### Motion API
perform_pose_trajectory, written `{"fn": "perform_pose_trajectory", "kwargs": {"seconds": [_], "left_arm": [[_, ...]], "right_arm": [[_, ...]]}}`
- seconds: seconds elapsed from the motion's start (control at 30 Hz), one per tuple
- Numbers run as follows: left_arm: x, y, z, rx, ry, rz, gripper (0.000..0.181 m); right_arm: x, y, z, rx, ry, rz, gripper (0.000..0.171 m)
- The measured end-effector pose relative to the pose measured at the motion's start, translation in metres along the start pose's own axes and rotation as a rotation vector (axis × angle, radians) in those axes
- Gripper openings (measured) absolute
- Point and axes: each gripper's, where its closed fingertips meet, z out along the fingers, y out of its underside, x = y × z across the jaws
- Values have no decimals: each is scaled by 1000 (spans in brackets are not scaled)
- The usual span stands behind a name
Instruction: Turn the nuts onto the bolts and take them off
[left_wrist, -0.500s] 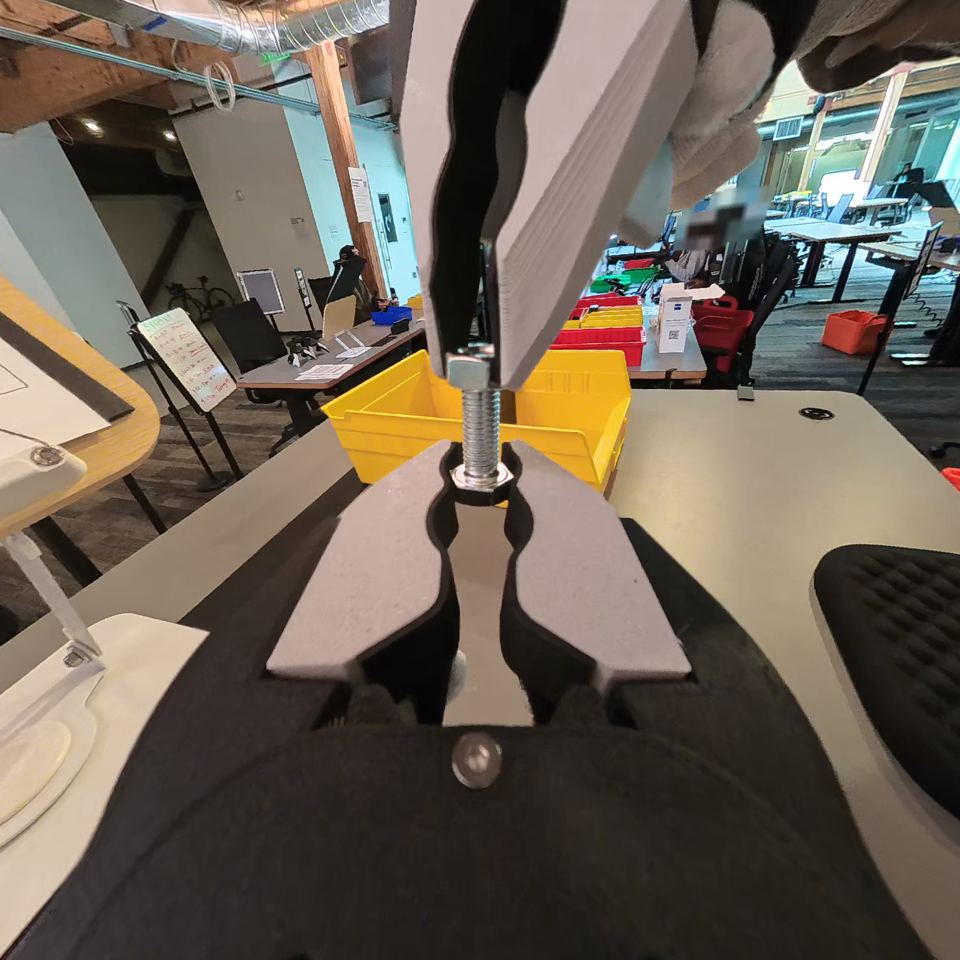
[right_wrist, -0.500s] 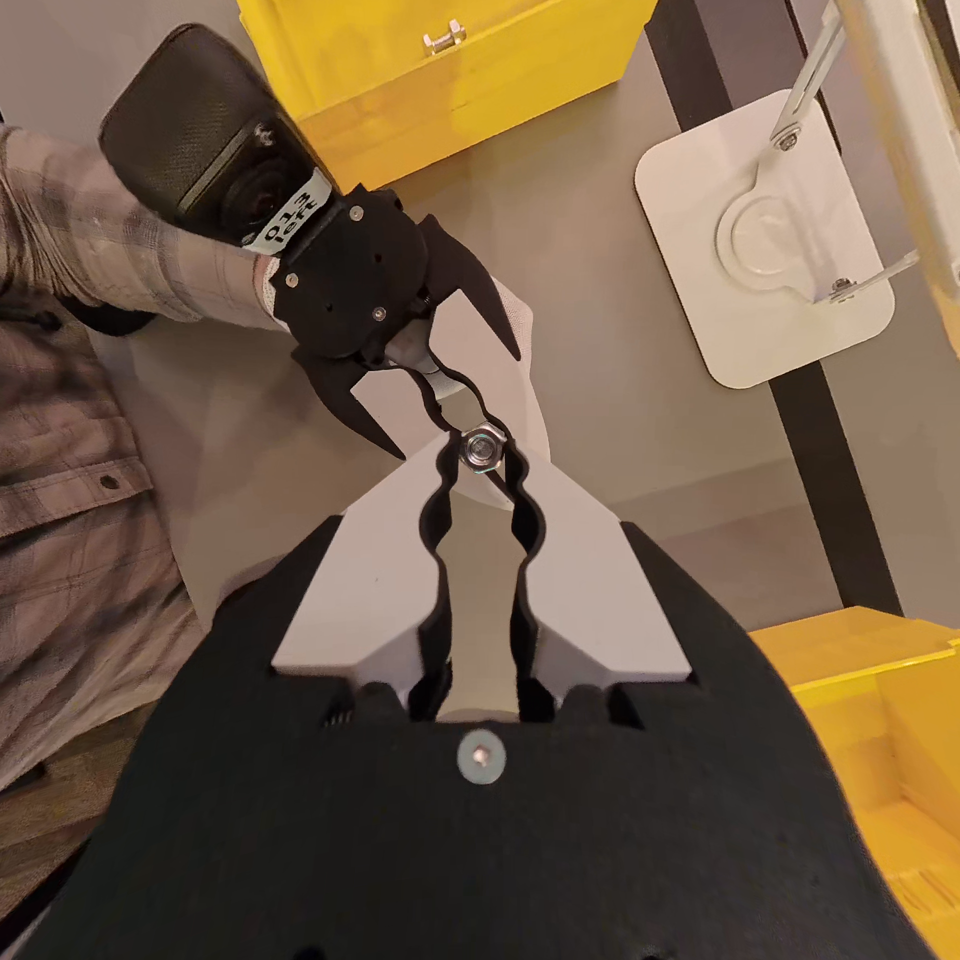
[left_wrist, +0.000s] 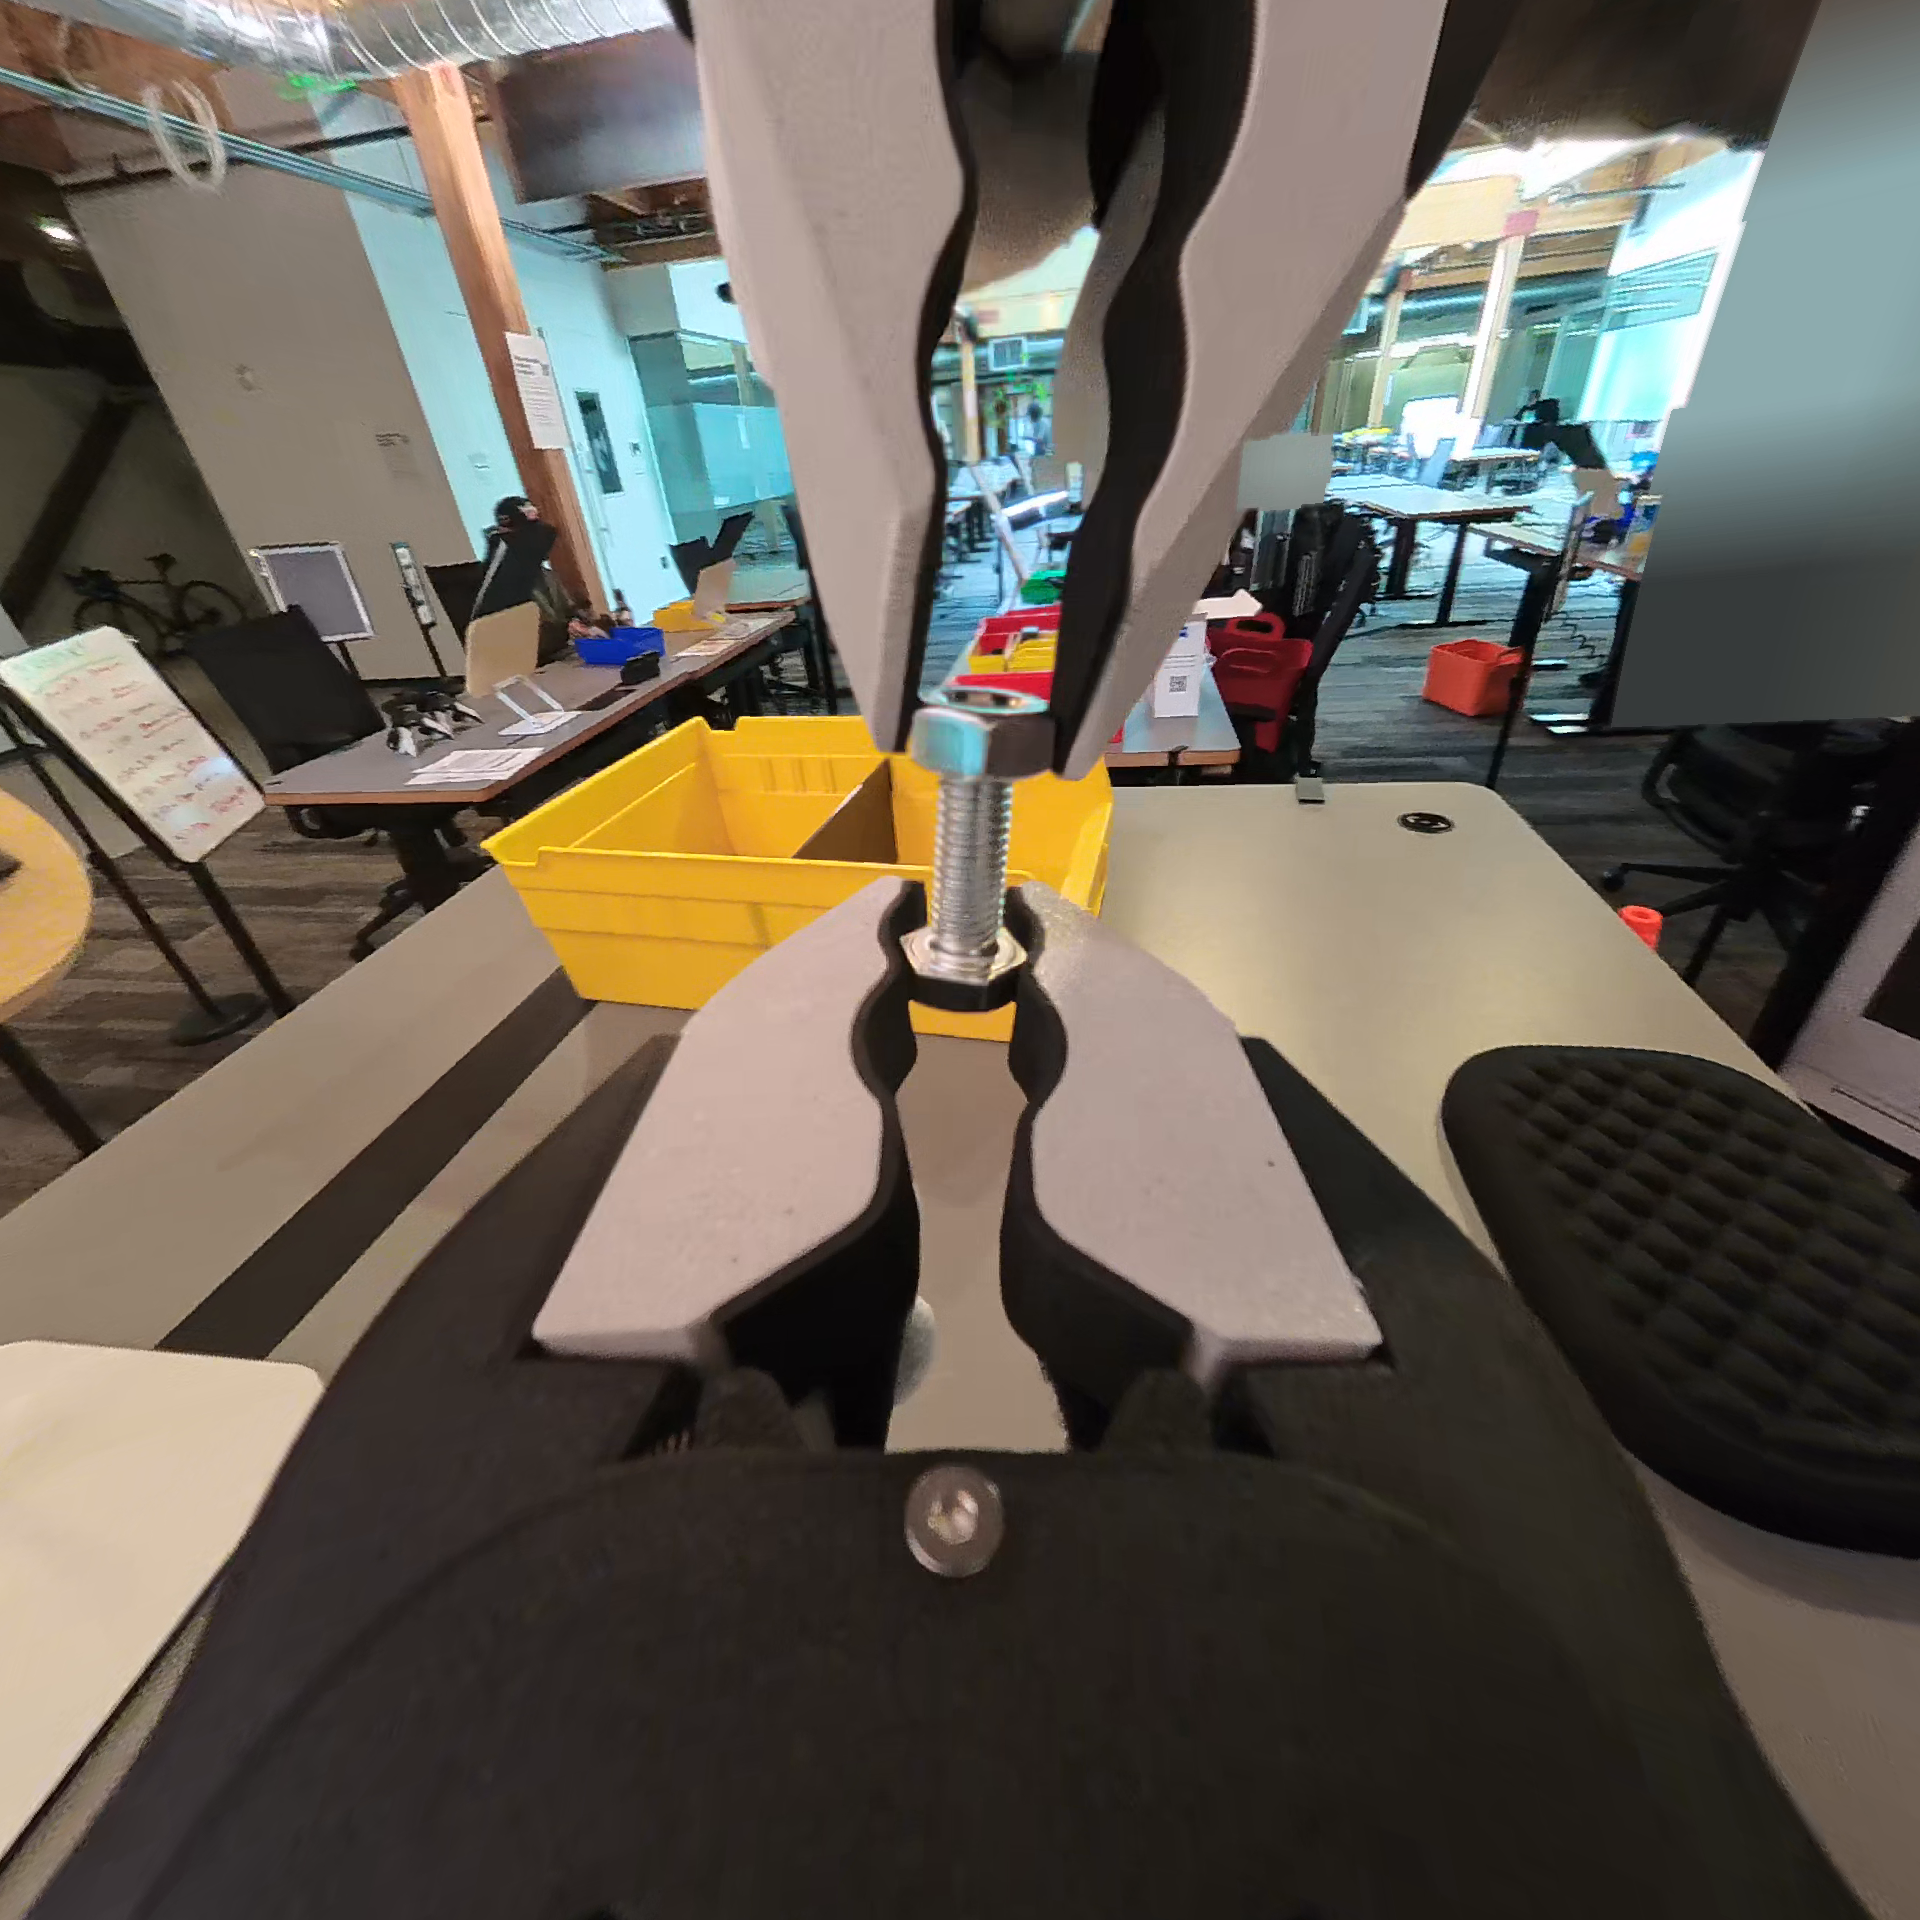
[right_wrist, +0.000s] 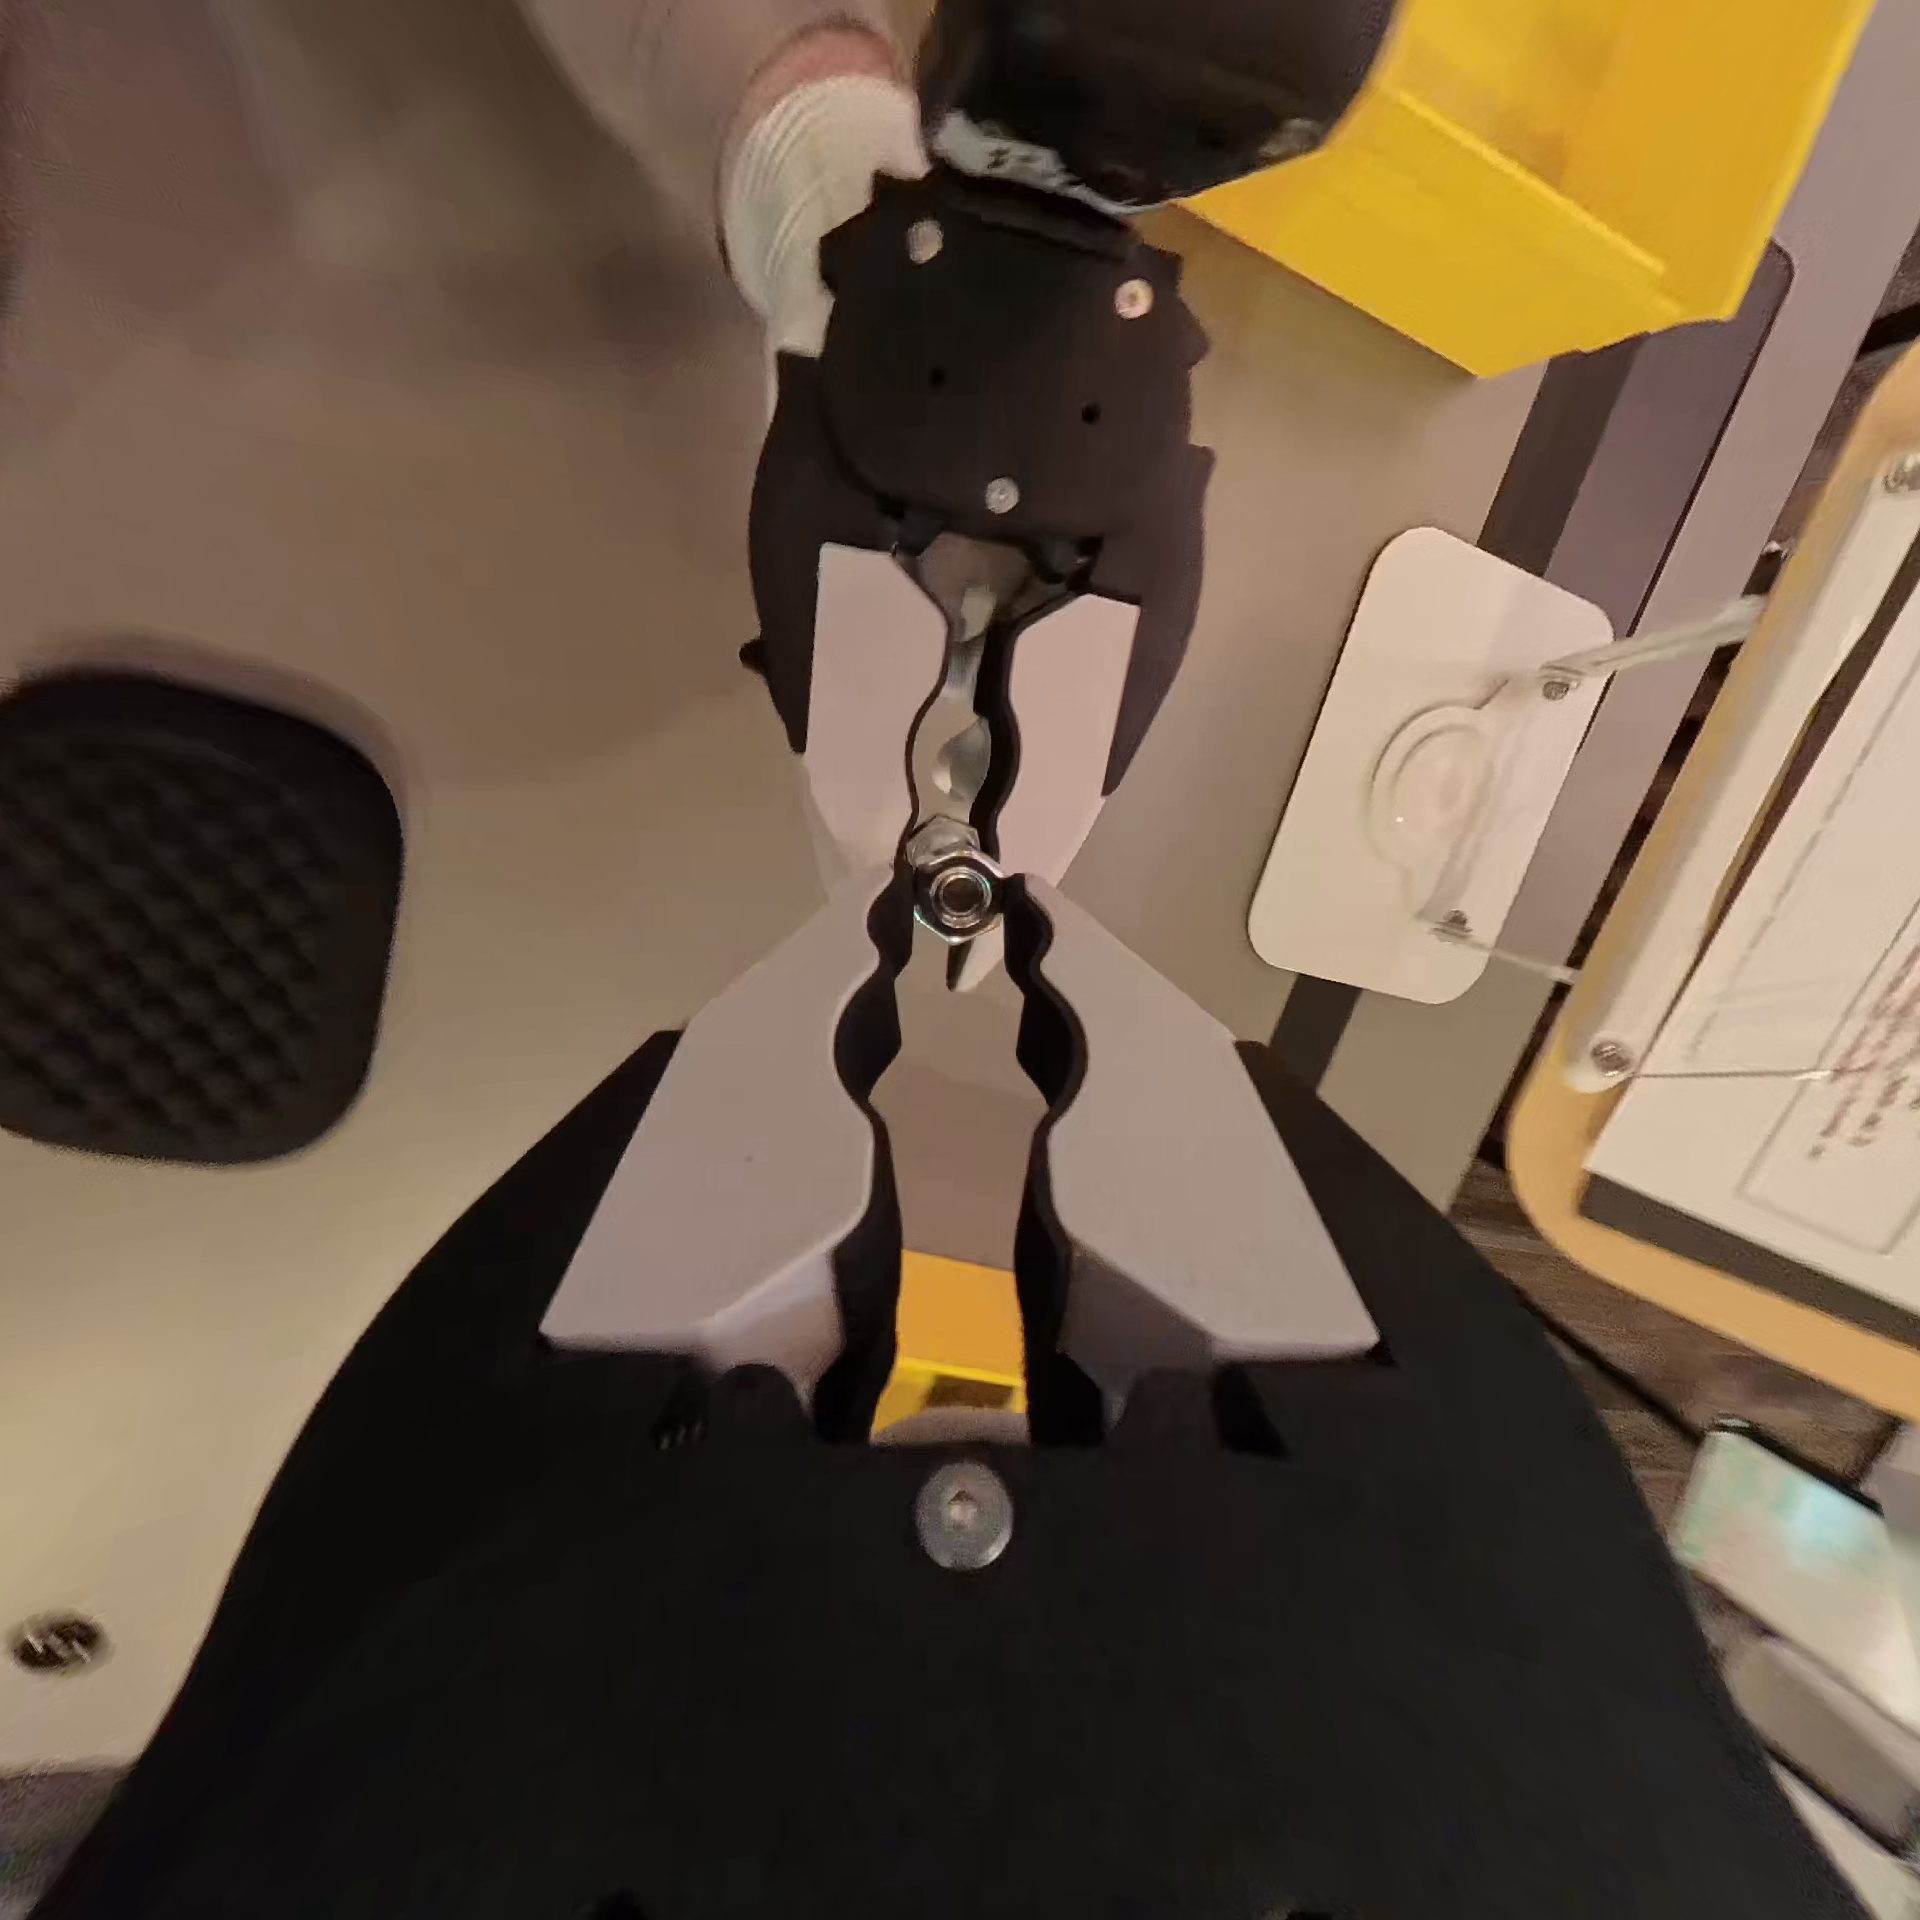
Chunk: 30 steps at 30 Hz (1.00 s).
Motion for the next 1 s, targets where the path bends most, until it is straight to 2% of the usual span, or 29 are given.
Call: {"fn": "perform_pose_trajectory", "kwargs": {"seconds": [0.2,0.3,0.33,0.4,0.47,0.53,0.6,0.87,1.0], "left_arm": [[12,2,2,-6,74,-10,15],[8,2,1,1,54,-18,15],[5,1,0,8,42,-20,14],[-2,-2,-2,18,7,-17,14],[-9,-4,-4,25,-36,-16,14],[-17,-6,-6,39,-84,-30,14],[-24,-9,-8,60,-128,-53,15],[-40,-17,-14,105,-250,-115,15],[-41,-18,-14,105,-259,-124,15]], "right_arm": [[-11,4,0,-110,-12,-373,15],[-4,4,-1,-147,33,-392,16],[0,4,-2,-145,55,-363,29],[4,1,-8,-101,67,-232,37],[11,-5,-16,-13,87,-17,41],[20,-12,-24,111,130,195,38],[23,-14,-29,225,153,358,46],[45,-3,-27,627,426,751,40],[47,-8,-19,758,485,794,37]]}}
